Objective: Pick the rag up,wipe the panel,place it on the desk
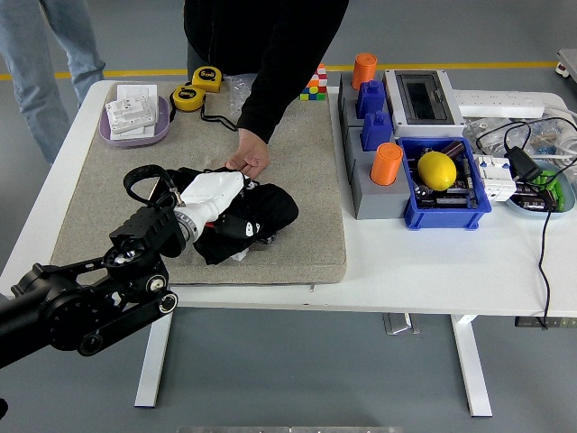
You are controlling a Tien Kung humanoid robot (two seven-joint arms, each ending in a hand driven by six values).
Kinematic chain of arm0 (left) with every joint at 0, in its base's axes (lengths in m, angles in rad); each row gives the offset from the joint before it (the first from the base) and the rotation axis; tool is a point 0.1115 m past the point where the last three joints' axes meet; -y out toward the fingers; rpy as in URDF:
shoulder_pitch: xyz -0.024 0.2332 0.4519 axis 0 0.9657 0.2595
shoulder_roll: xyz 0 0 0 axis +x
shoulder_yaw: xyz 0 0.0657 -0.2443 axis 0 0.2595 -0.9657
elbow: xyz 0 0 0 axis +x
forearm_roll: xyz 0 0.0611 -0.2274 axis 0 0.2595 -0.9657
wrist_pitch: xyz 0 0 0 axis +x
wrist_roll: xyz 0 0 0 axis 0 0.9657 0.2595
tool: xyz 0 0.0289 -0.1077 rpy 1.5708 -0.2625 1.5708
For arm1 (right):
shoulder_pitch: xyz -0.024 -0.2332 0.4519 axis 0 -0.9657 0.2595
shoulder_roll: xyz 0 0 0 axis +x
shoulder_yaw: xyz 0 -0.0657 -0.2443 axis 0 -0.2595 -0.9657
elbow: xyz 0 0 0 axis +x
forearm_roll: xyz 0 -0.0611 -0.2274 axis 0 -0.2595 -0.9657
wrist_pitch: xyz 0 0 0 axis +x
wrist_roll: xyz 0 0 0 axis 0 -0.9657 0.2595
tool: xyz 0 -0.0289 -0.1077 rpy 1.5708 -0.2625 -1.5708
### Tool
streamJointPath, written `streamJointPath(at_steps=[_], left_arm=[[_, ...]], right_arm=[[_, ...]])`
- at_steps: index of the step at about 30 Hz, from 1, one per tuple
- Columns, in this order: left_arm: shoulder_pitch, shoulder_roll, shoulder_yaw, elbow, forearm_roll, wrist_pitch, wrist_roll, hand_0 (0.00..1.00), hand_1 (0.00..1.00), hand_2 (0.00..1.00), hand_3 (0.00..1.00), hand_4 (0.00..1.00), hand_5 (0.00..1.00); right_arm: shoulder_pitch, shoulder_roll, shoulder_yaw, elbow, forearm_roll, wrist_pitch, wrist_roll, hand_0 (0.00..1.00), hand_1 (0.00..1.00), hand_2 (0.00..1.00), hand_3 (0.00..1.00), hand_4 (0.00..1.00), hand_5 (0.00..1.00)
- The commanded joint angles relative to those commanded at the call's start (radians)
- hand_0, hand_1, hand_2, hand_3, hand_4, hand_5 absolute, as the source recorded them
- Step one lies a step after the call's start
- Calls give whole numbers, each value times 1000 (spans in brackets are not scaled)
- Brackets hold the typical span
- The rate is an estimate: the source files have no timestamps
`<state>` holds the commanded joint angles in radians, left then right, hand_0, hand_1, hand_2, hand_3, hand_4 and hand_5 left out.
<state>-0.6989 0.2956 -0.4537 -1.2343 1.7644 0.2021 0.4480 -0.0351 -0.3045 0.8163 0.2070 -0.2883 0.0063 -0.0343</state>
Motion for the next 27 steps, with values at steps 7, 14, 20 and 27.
streamJointPath(at_steps=[7, 14, 20, 27], left_arm=[[6, 19, -11, 3, 5, -5, -10, 291, 167, 323, 550, 533, 70], [8, 36, -35, 10, 18, -16, -21, 287, 166, 322, 550, 533, 69], [14, 43, -42, 20, 22, -21, -32, 279, 167, 322, 550, 534, 68], [20, 54, -51, 31, 28, -24, -40, 272, 166, 322, 550, 534, 68]], right_arm=[[-2, 1, -7, -2, 7, 1, 0, 740, 711, 703, 600, 998, 517], [-4, 1, -10, -1, 10, 0, -1, 740, 711, 703, 601, 998, 517], [-6, 3, -11, -2, 10, 1, -1, 740, 711, 703, 601, 998, 518], [-9, 3, -2, -2, 0, 1, -4, 741, 711, 703, 601, 998, 518]])
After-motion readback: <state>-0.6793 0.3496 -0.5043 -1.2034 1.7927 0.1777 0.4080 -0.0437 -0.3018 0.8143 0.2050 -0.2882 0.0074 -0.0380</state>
